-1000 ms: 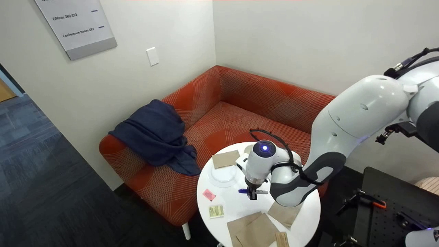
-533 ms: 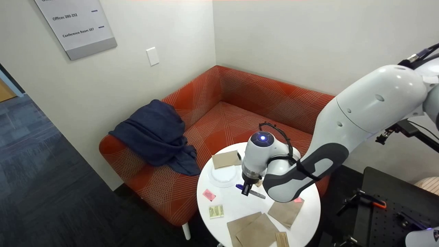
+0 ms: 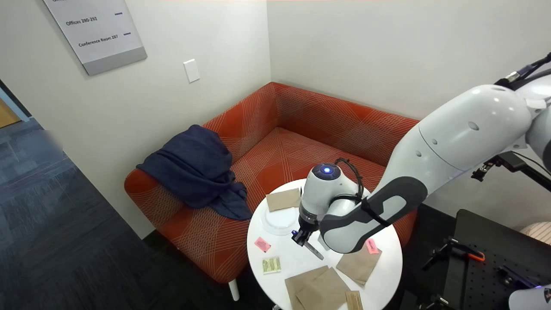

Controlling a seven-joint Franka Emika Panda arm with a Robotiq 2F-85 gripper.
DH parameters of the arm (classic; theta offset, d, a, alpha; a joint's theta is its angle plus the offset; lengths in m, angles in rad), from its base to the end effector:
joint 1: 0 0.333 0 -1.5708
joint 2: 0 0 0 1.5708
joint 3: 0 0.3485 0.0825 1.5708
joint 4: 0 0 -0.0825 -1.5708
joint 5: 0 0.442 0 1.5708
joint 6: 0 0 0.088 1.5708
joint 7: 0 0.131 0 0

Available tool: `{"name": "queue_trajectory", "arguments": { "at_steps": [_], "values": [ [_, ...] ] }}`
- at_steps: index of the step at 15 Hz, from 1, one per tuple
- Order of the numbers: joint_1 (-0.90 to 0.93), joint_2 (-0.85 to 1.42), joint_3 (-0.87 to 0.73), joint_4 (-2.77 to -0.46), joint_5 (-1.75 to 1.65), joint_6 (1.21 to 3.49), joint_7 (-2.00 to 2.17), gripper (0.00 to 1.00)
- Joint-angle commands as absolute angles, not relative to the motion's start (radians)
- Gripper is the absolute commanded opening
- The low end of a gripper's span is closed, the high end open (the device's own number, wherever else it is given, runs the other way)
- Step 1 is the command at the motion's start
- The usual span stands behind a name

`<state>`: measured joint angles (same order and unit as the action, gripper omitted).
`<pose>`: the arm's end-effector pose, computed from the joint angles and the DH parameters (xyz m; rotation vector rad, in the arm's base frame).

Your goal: Move the marker to the left

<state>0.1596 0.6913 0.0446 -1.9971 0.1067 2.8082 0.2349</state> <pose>0.6435 0.1297 0.0683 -3.0371 0.2151 -0.1544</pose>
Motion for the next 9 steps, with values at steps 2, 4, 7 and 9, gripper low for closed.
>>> {"name": "queue_trajectory", "arguments": {
  "at_steps": [2,4,7,9],
  "values": [
    [0.165,0.772,0.056,-1.913,0.181,2.822,0.313,0.06],
    [0.167,0.810,0.058,-1.882,0.202,2.842,0.326,0.06],
    [0.176,0.863,0.049,-1.843,0.216,2.891,0.345,0.06],
    [0.179,0.891,0.047,-1.822,0.217,2.919,0.344,0.06]
  ]
}}
